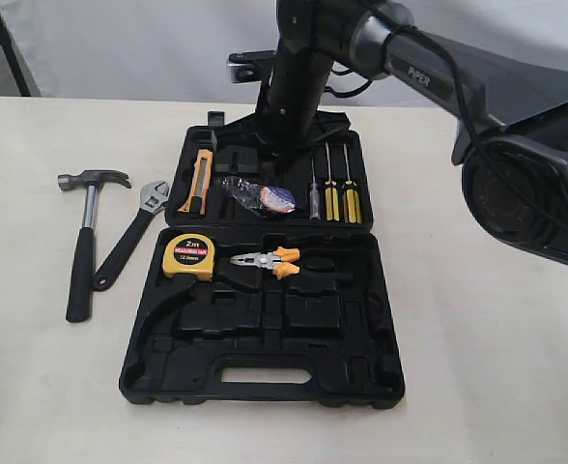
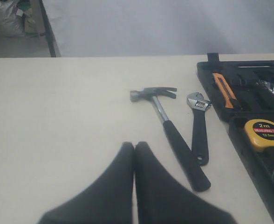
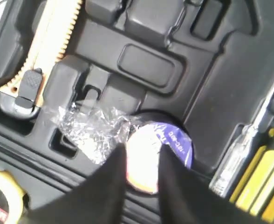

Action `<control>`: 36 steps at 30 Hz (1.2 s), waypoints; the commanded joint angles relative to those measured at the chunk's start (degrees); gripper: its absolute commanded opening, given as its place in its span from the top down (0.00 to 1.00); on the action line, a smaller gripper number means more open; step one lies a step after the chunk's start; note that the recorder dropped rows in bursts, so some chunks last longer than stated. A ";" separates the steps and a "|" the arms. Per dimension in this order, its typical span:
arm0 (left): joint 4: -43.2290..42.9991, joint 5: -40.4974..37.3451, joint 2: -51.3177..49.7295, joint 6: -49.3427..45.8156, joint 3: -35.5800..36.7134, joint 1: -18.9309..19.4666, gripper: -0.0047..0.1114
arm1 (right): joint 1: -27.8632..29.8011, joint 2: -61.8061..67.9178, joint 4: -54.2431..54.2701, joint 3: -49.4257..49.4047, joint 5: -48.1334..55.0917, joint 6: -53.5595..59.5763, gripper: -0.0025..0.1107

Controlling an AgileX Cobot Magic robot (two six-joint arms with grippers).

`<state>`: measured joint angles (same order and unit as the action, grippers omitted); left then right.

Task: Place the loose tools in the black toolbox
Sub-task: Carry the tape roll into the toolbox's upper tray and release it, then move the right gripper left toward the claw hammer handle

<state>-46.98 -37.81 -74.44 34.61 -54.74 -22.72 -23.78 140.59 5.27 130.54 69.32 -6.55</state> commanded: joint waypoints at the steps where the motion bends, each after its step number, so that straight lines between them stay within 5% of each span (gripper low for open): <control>1: 0.78 0.97 0.46 0.59 0.53 0.19 0.95 | 0.23 1.89 0.79 -0.22 0.64 -0.05 0.92; 12: 0.78 0.97 0.46 0.59 0.53 0.19 0.95 | 0.23 4.37 2.85 0.49 0.64 -1.78 0.91; 21: 0.78 0.97 0.46 0.59 0.53 0.19 0.95 | -0.62 -0.62 8.40 5.35 0.64 -2.17 0.65; 33: 0.78 0.97 0.46 0.59 0.53 0.19 0.95 | -13.63 1.00 12.06 5.97 -9.39 -2.82 0.65; 36: 0.78 0.97 0.46 0.59 0.53 0.19 0.95 | -16.52 6.45 8.73 12.78 -8.56 -2.71 0.65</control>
<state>-46.98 -37.81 -74.44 34.61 -54.74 -22.72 -39.47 144.24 16.47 139.96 60.46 -9.23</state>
